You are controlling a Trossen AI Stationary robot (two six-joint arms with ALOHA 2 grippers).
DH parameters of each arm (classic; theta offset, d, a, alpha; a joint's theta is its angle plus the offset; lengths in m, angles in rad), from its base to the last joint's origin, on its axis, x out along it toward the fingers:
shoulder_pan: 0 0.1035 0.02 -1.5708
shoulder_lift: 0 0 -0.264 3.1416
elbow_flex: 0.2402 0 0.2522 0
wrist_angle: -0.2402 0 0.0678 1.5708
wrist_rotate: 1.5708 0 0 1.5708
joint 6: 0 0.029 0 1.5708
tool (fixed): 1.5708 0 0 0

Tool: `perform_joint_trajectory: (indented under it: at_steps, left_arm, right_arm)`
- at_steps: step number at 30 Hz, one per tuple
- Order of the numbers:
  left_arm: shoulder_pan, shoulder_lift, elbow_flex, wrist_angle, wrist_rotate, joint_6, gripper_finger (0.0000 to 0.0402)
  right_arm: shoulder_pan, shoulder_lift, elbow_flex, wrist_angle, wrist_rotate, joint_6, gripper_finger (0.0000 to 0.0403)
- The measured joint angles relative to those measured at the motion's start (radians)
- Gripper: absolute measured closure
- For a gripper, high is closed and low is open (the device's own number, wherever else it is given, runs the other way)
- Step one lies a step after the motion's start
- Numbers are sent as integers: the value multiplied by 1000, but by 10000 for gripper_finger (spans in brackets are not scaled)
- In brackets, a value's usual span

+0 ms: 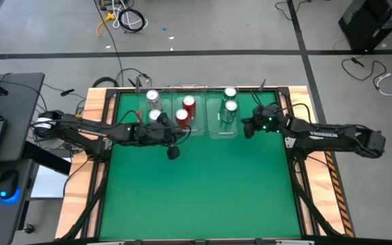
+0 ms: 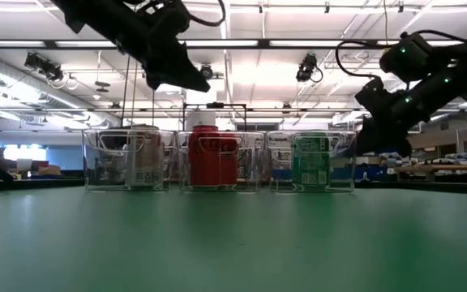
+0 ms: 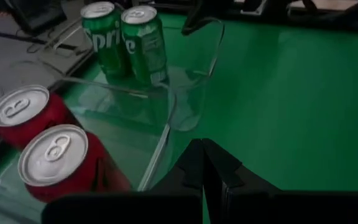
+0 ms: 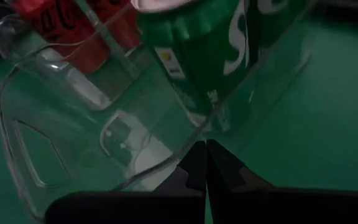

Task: Sort soda cans
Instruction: Adjust the transparent bins, then return to Home Position

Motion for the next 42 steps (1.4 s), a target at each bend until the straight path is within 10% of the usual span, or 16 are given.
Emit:
perform_joint_trajectory:
  at_steps: [14,31,42]
  left_arm:
    - [-43,-43,-193,516,197,98,401]
    - [-16,-43,-199,519,215,154,401]
    - [-9,-43,-198,511,252,154,401]
  right_arm:
    - [131,-196,54,-26,-54,-202,403]
    - [579,-194,-60,252,135,-411,403]
    - [623,-483,-156,82,129,-386,403]
